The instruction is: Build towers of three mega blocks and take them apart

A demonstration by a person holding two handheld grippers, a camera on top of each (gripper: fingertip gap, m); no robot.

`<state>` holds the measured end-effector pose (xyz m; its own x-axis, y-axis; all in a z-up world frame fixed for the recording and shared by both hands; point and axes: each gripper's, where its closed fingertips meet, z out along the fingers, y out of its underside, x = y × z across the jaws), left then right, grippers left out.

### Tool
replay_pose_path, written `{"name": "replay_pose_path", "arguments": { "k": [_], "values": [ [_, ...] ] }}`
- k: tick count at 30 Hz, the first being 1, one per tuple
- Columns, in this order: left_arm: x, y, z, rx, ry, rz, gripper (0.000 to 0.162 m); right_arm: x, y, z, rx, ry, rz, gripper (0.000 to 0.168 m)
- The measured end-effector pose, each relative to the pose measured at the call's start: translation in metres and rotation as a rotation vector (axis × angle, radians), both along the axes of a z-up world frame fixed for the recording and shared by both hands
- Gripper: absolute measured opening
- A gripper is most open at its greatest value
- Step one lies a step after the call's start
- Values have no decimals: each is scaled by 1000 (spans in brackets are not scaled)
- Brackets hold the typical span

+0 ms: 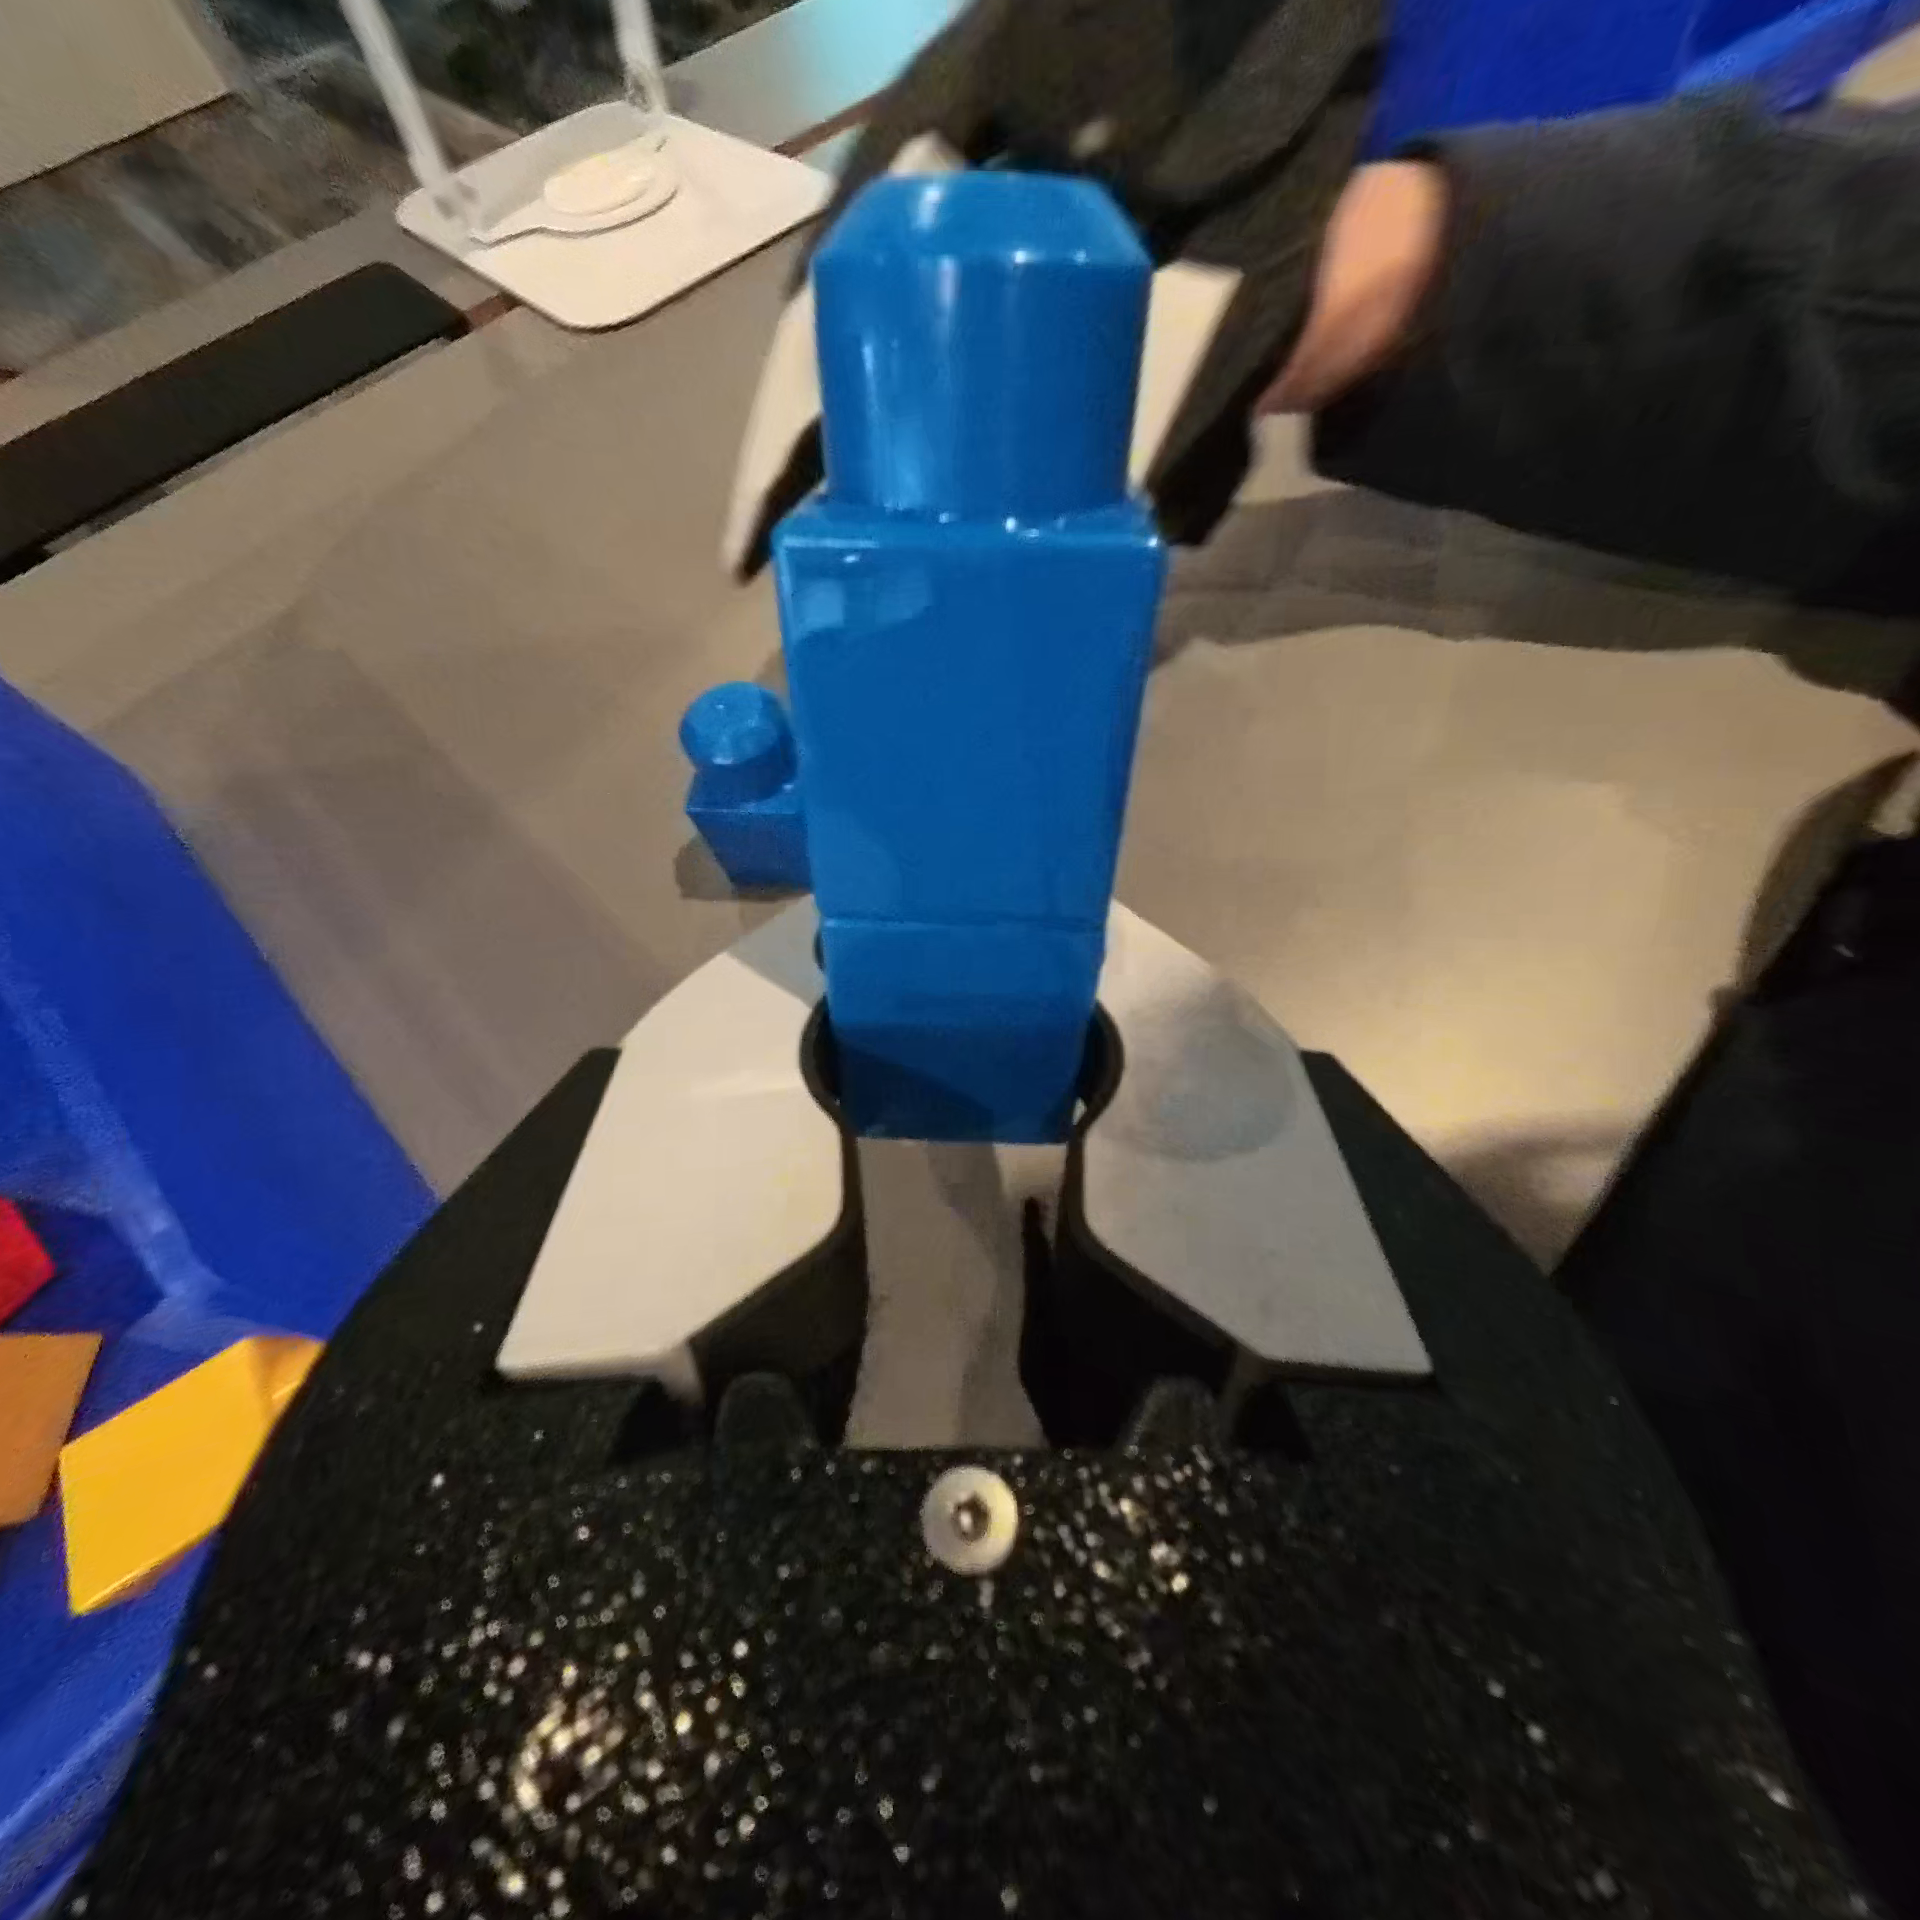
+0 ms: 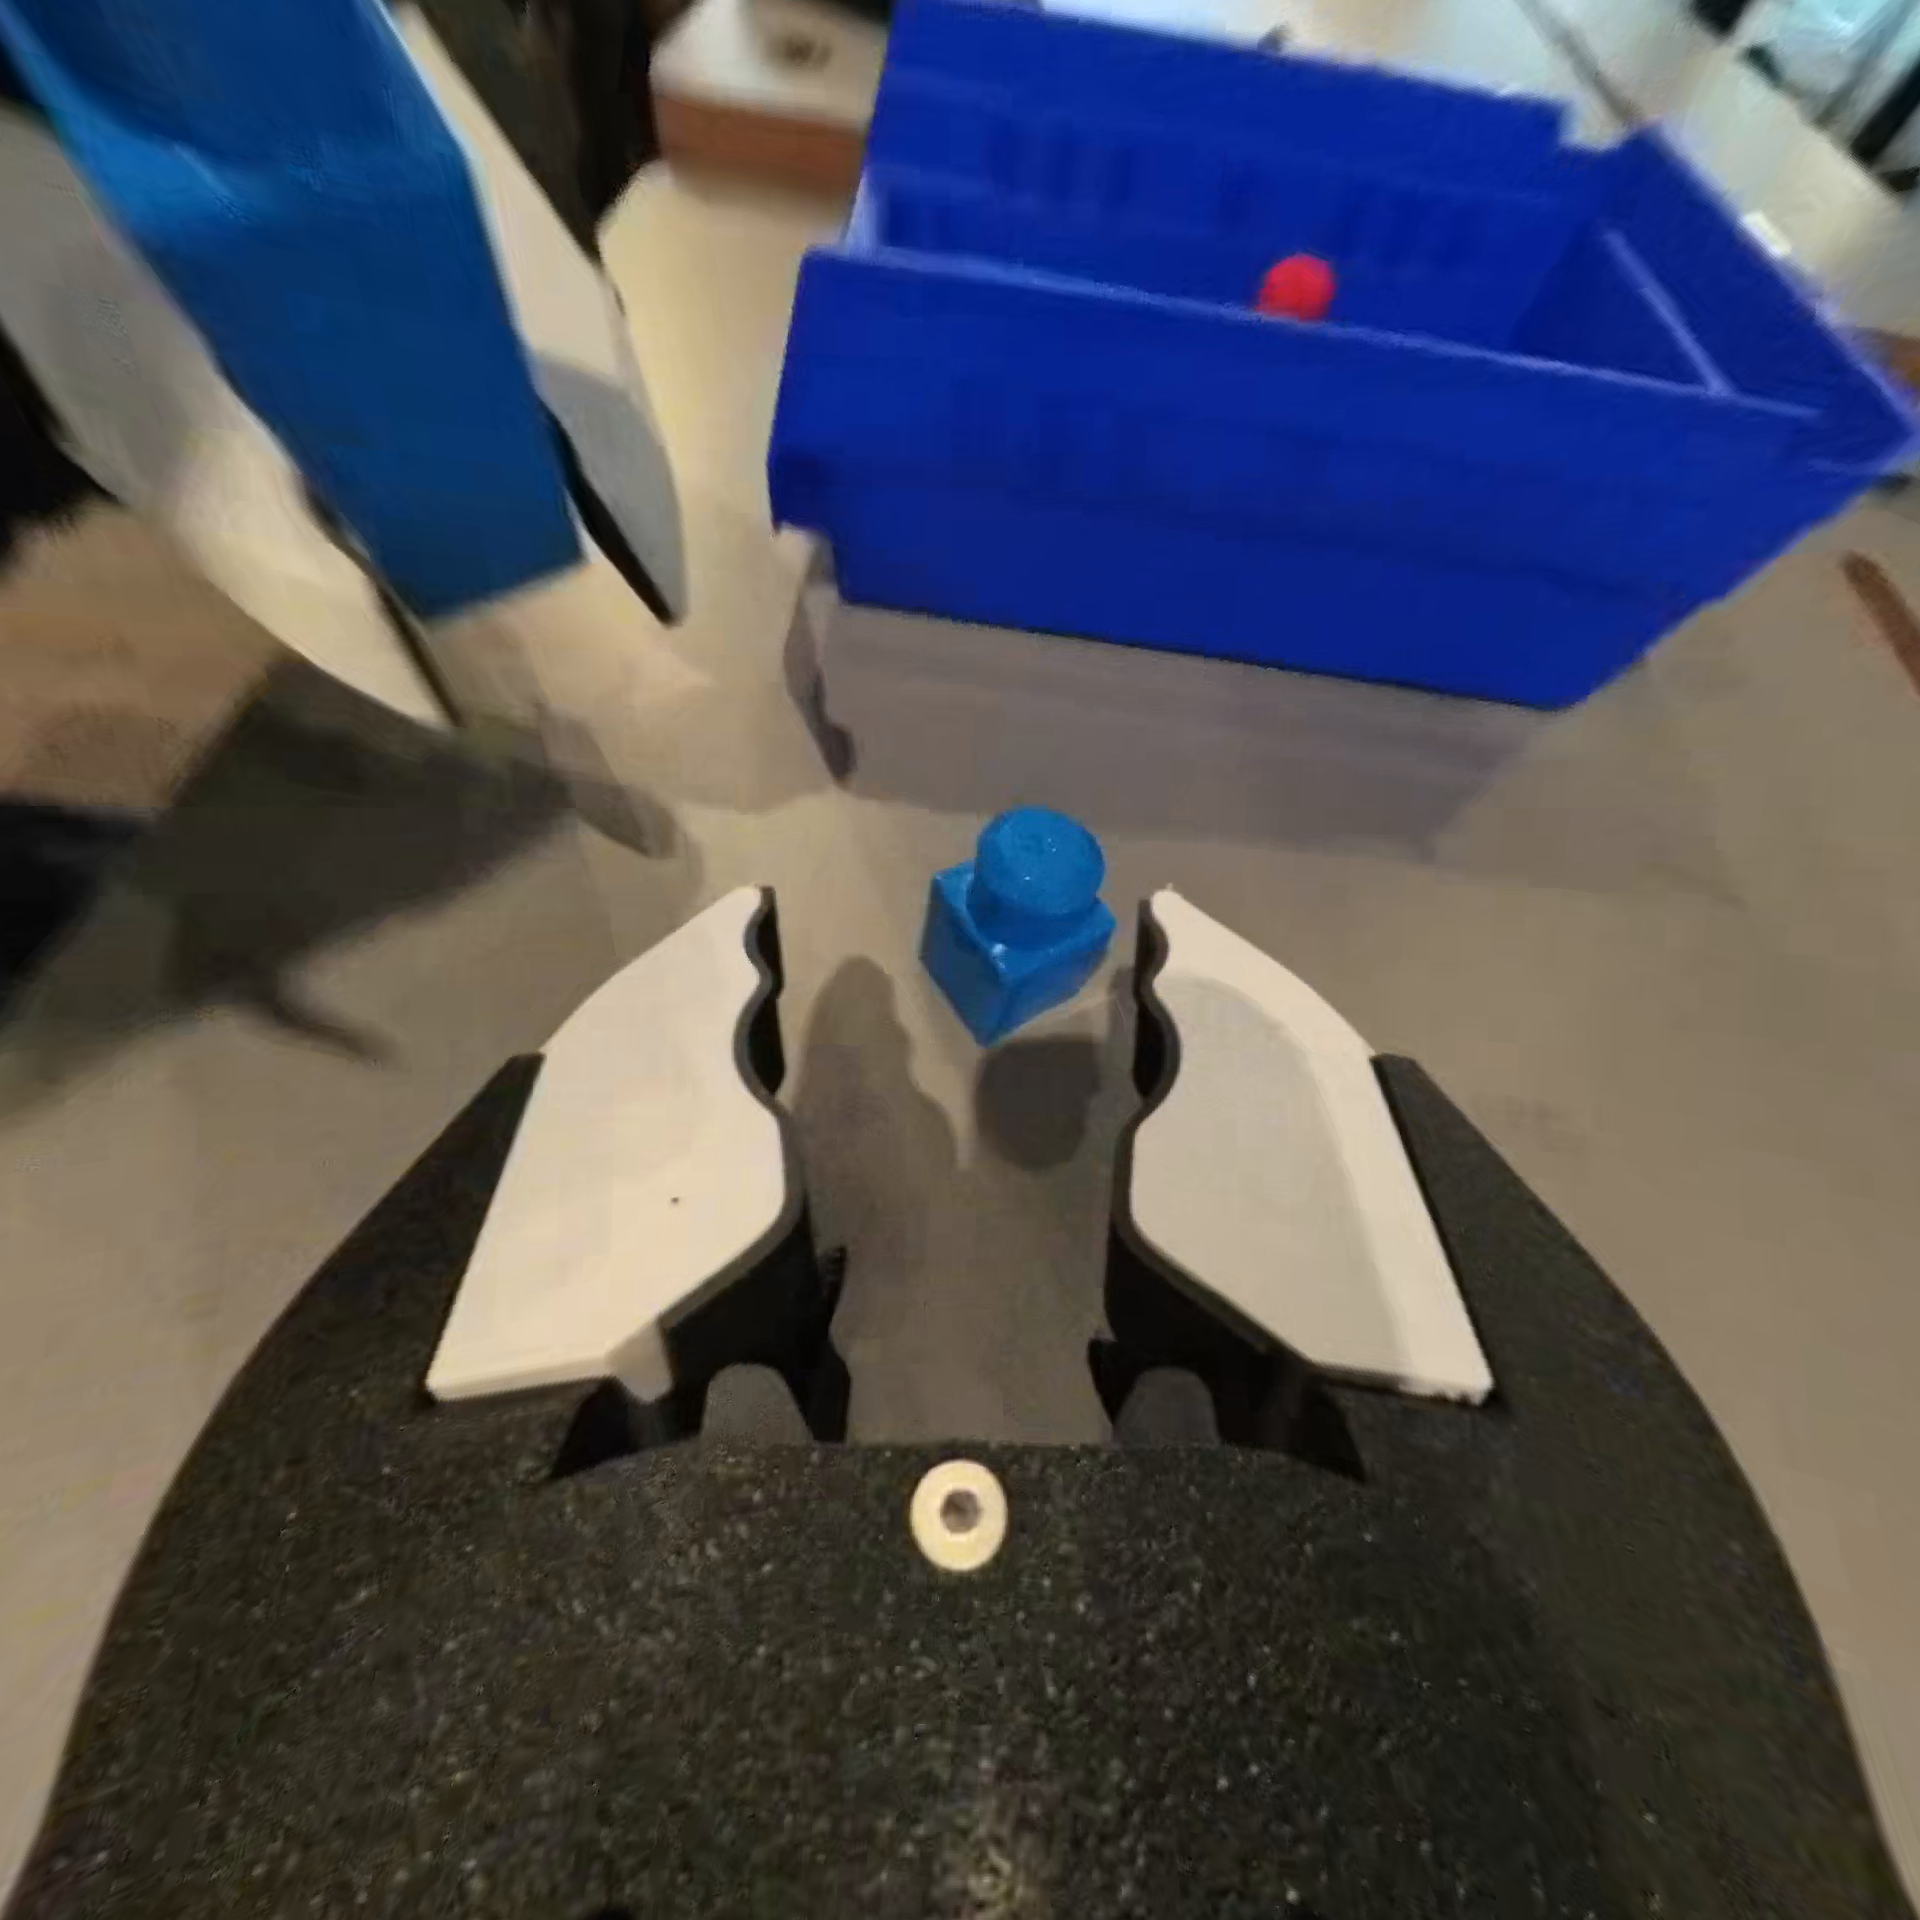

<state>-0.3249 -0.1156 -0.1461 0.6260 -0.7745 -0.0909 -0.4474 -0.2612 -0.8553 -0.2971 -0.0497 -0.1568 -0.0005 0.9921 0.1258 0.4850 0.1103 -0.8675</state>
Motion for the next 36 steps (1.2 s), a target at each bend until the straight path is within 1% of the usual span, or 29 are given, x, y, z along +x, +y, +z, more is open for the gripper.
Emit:
{"name": "replay_pose_path", "arguments": {
  "k": [2,5,9,11,12,14,16,17,19,21,23,26,29,32,35,36],
  "values": [
    [-1,-6,-1,-12,-2,-44,39,-12,3,-16,15,-113,113,76],
    [-1,-12,-7,-28,24,-84,39,-24,9,-31,-51,-207,228,76],
    [4,-12,-11,-44,-1,-110,39,-27,2,-44,-191,-280,314,37],
    [5,-9,-12,-49,-19,-105,39,-26,6,-35,-224,-228,271,36],
    [5,-7,-12,-55,-27,-100,39,-24,11,-23,-221,-160,235,36],
    [6,-3,-14,-72,-42,-90,39,-17,12,16,-251,45,191,35],
    [7,2,-15,-83,-56,-83,39,-6,4,59,-277,241,182,35],
    [8,5,-15,-84,-58,-79,39,-1,0,73,-248,295,170,35],
    [11,10,-17,-77,-53,-75,39,4,-17,97,-242,384,199,35],
    [15,14,-19,-71,-40,-81,39,5,-33,111,-256,445,233,35],
    [19,16,-21,-64,-29,-91,39,5,-44,115,-272,465,261,35],
    [24,17,-23,-55,-15,-103,39,4,-51,108,-278,421,288,35],
    [26,15,-24,-46,3,-119,39,5,-56,100,-277,361,322,35],
    [27,13,-28,-29,59,-135,39,6,-64,94,-243,280,357,35],
    [30,9,-24,-9,51,-149,38,9,-70,90,-205,210,385,35],
    [30,8,-26,5,84,-149,38,10,-73,86,-196,177,398,35]
  ]
}}
